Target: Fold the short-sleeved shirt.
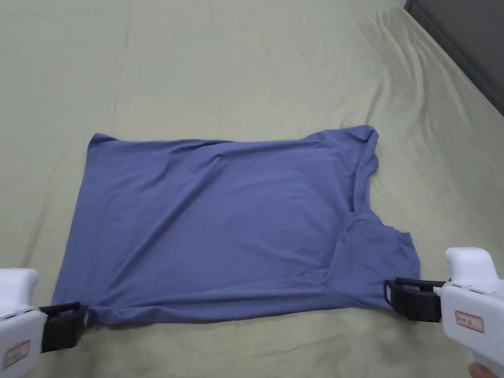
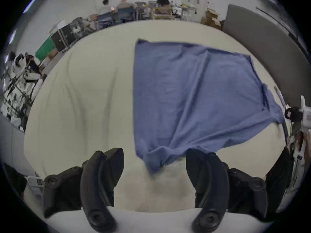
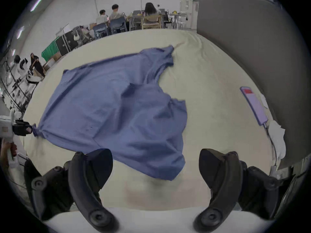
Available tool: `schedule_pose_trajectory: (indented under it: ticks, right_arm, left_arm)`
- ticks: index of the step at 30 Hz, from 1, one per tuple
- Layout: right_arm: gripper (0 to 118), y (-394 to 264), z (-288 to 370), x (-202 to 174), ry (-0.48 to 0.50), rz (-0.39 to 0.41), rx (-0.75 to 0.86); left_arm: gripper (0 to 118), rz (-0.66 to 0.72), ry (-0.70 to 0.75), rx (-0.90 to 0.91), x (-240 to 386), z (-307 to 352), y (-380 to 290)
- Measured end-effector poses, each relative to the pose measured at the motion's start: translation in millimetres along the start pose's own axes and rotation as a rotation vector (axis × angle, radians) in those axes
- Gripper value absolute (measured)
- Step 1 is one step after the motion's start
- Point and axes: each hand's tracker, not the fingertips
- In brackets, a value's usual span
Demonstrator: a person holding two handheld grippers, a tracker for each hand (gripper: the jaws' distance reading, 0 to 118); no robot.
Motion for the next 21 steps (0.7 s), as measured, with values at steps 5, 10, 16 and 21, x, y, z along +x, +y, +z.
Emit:
schedule_pose_trajectory:
  ticks: [5, 10, 16, 21]
  right_arm:
    - [94, 4.2, 54.5, -15.1, 0.049, -0.034, 0.168]
    - [3, -9.6, 63.1, -29.7, 0.059, -0.04, 0.204]
    - [3, -9.9, 51.9, -33.0, 0.097, -0.037, 0.145]
    - [3, -7.1, 46.2, -36.8, 0.113, -0.023, 0.123]
  left_arm:
    - [78, 0.019, 0.035, 0.228, 12.5, 93.3, -14.7]
    - [0, 0.096, 0.034, 0.239, 12.8, 94.6, -24.8]
    - [9, 0.12, 0.003, 0.151, 15.2, 61.0, -10.2]
    - [96, 0.116, -0.063, 0.0, 8.5, -9.0, 7.8]
